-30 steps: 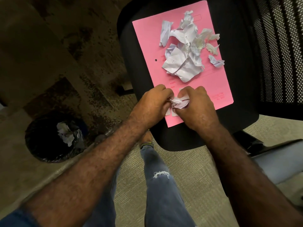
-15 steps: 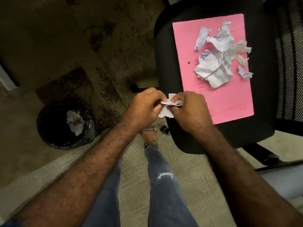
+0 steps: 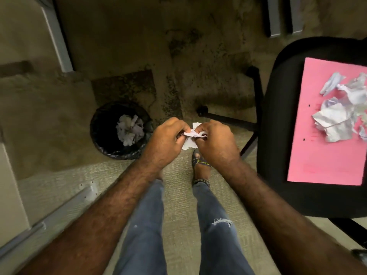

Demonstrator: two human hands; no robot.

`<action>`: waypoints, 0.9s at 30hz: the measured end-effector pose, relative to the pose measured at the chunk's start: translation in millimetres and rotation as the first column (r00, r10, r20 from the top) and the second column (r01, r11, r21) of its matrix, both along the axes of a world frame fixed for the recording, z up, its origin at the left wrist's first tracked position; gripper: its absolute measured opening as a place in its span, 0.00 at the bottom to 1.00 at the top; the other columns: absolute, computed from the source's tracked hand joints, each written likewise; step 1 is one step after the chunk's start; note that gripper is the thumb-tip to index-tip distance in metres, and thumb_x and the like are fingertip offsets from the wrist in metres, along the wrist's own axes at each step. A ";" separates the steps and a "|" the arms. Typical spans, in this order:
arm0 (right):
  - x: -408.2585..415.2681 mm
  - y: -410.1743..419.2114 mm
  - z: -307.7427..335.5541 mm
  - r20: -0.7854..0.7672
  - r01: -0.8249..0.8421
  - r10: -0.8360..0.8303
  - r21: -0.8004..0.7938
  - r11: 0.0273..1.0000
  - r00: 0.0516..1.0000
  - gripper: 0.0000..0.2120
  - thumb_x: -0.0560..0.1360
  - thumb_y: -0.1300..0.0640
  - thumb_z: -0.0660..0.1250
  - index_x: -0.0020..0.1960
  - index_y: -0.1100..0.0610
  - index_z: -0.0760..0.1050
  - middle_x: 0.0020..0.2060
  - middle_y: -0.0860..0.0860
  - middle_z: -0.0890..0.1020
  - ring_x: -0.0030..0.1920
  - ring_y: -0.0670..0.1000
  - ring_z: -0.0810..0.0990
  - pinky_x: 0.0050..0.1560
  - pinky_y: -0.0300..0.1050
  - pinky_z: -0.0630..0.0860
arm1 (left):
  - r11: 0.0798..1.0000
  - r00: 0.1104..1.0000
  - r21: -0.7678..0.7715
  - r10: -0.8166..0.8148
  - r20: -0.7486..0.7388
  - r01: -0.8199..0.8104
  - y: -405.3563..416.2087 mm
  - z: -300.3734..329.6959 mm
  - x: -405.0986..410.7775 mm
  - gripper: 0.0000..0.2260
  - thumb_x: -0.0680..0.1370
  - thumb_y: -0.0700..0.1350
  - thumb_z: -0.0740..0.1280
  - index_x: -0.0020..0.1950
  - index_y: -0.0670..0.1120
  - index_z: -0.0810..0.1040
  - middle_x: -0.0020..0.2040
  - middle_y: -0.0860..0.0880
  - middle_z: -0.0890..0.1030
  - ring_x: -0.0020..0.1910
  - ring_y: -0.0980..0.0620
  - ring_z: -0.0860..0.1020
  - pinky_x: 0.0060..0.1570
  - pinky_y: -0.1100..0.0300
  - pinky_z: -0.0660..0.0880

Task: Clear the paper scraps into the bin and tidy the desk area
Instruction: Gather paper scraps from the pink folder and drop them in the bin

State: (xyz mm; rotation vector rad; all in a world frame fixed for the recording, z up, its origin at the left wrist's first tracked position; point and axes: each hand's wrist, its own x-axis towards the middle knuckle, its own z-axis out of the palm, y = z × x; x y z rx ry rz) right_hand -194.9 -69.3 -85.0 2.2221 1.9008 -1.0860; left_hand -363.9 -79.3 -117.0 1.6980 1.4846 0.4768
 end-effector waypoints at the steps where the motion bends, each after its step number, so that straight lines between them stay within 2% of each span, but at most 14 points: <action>1: -14.5 1.3 -3.6 -0.001 -0.039 0.039 0.004 0.999 0.999 0.10 0.76 0.54 0.74 0.57 0.53 0.85 0.56 0.51 0.84 0.56 0.54 0.83 0.54 0.44 0.77 | 1.000 0.999 -0.002 0.031 -0.010 -0.031 -3.2 -2.0 -13.7 0.08 0.76 0.33 0.73 0.51 0.44 0.84 0.48 0.51 0.80 0.43 0.59 0.74 0.43 0.77 0.66; 4: -59.4 5.3 -13.0 -0.011 -0.136 0.136 0.005 0.991 0.991 0.10 0.76 0.54 0.74 0.57 0.53 0.85 0.55 0.52 0.84 0.55 0.55 0.83 0.55 0.48 0.78 | 0.992 0.991 -0.022 0.121 -0.051 -0.123 -12.4 -10.2 -55.5 0.08 0.76 0.33 0.73 0.51 0.44 0.84 0.48 0.54 0.77 0.39 0.62 0.71 0.43 0.78 0.65; 7: -113.7 7.5 -24.1 -0.051 -0.221 0.220 -0.014 0.975 0.974 0.10 0.76 0.55 0.74 0.57 0.53 0.85 0.55 0.53 0.83 0.56 0.56 0.82 0.53 0.48 0.76 | 0.977 0.976 -0.050 0.205 -0.080 -0.209 -23.8 -20.8 -106.9 0.10 0.75 0.32 0.72 0.51 0.44 0.83 0.47 0.54 0.76 0.38 0.66 0.72 0.42 0.75 0.65; 9: -124.8 10.9 -28.9 -0.062 -0.244 0.243 -0.019 0.970 0.968 0.10 0.76 0.56 0.73 0.57 0.53 0.85 0.55 0.53 0.83 0.56 0.57 0.82 0.53 0.49 0.75 | 0.972 0.971 -0.061 0.222 -0.087 -0.228 -26.6 -24.0 -116.9 0.10 0.75 0.31 0.72 0.52 0.44 0.83 0.48 0.53 0.77 0.38 0.63 0.72 0.43 0.74 0.66; 13: -174.4 14.0 -39.9 -0.077 -0.337 0.334 -0.027 0.941 0.939 0.12 0.77 0.56 0.72 0.60 0.53 0.84 0.56 0.55 0.82 0.57 0.59 0.81 0.56 0.51 0.77 | 0.946 0.943 -0.048 0.314 -0.109 -0.320 -36.3 -31.0 -161.1 0.11 0.75 0.30 0.72 0.54 0.42 0.83 0.51 0.46 0.81 0.43 0.54 0.75 0.47 0.62 0.72; 17: -211.9 15.3 -49.7 -0.093 -0.367 0.366 0.000 0.930 0.926 0.12 0.77 0.56 0.72 0.61 0.54 0.83 0.56 0.56 0.81 0.56 0.60 0.82 0.55 0.51 0.77 | 0.926 0.922 -0.045 0.367 -0.122 -0.374 -44.2 -37.0 -193.1 0.11 0.77 0.32 0.72 0.57 0.43 0.83 0.53 0.45 0.79 0.44 0.53 0.75 0.47 0.62 0.73; 19: -226.1 15.9 -55.1 -0.094 -0.385 0.383 0.005 0.923 0.919 0.13 0.78 0.57 0.71 0.62 0.55 0.83 0.56 0.57 0.81 0.56 0.60 0.82 0.54 0.51 0.77 | 0.915 0.912 -0.047 0.393 -0.115 -0.400 -47.4 -40.4 -205.6 0.12 0.78 0.33 0.72 0.59 0.44 0.83 0.55 0.46 0.79 0.45 0.52 0.78 0.47 0.59 0.77; 22: -242.2 17.2 -61.6 -0.093 -0.409 0.407 -0.007 0.912 0.909 0.16 0.78 0.59 0.69 0.65 0.54 0.82 0.57 0.58 0.81 0.57 0.61 0.81 0.55 0.52 0.78 | 0.898 0.898 -0.054 0.432 -0.079 -0.437 -52.2 -44.8 -219.7 0.14 0.78 0.32 0.72 0.63 0.43 0.82 0.58 0.45 0.79 0.50 0.50 0.81 0.52 0.53 0.83; 27: -249.6 18.5 -65.8 -0.115 -0.410 0.405 -0.030 0.911 0.907 0.25 0.76 0.59 0.71 0.72 0.49 0.77 0.60 0.57 0.82 0.60 0.62 0.82 0.59 0.51 0.79 | 0.886 0.890 -0.085 0.454 -0.044 -0.456 -58.7 -47.5 -227.2 0.21 0.78 0.29 0.70 0.69 0.43 0.80 0.63 0.44 0.79 0.57 0.49 0.81 0.59 0.49 0.83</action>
